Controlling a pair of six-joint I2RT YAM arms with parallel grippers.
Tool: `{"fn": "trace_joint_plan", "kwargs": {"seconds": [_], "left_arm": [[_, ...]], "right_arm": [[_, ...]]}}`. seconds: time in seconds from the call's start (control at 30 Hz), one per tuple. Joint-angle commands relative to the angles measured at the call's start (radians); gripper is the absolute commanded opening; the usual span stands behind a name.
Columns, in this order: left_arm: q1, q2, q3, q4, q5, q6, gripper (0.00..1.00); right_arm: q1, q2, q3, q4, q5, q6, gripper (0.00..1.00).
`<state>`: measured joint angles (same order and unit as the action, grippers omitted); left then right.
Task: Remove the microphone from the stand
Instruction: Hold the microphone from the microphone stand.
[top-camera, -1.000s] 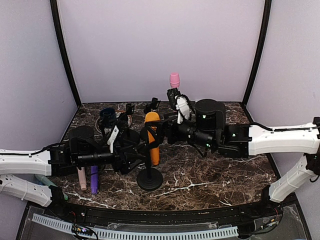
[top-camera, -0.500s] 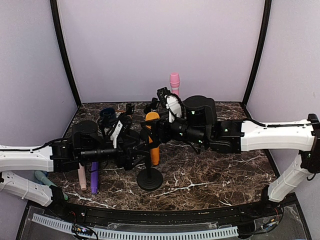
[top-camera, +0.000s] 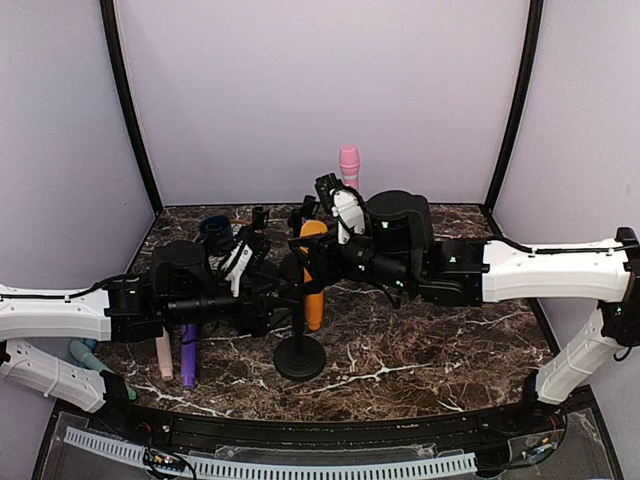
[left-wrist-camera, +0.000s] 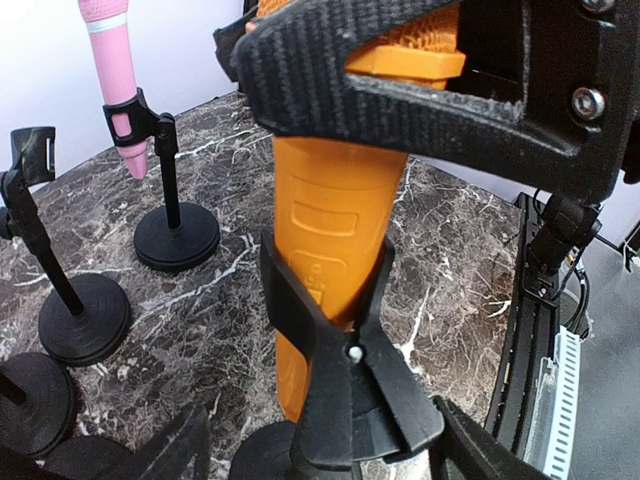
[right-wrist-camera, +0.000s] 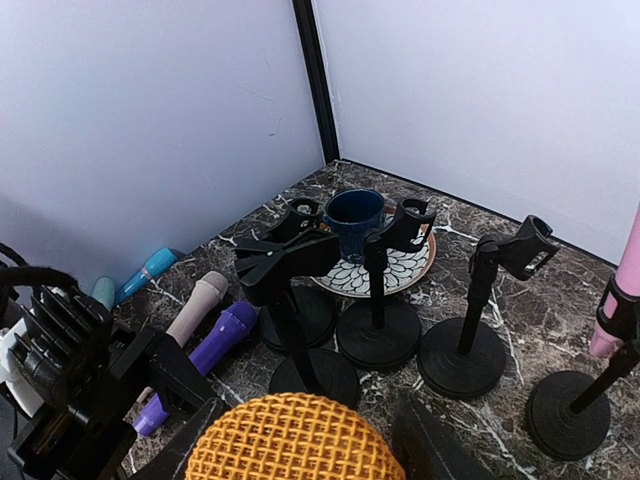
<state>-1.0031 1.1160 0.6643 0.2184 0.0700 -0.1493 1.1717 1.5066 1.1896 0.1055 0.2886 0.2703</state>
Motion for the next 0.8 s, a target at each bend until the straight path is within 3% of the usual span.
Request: {"fn": "trace_joint_plan", "kwargs": {"seconds": [0.0,0.33,0.53,0.6,0.67,0.77], "left_arm": [[-0.007,-0.006,0.042,-0.019,-0.016,0.033,0.79],[-0.018,0.026,0.070,-0.032,-0.054,0.074,0.82],[-0.022,0.023,0.066,-0.032,-0.058,0.079,0.76],[-0.023,0.022,0.065,-0.032,-0.057,0.080,0.71],[-0.024,0.021,0.064,-0.031,-0.052,0.083,0.57],[-0.025,0.019,0.062,-0.029,-0.044,0.088,0.43]], "right_arm": [[0.011,0.010,0.043,-0.014,0.055,-0.004,0.55],[0.023,0.021,0.054,-0.026,0.083,0.002,0.49],[0.025,0.024,0.057,-0.026,0.089,0.004,0.47],[0.026,0.024,0.058,-0.029,0.095,0.005,0.44],[0.026,0.023,0.059,-0.031,0.101,0.007,0.42],[0.026,0.018,0.058,-0.032,0.104,0.005,0.40]]}}
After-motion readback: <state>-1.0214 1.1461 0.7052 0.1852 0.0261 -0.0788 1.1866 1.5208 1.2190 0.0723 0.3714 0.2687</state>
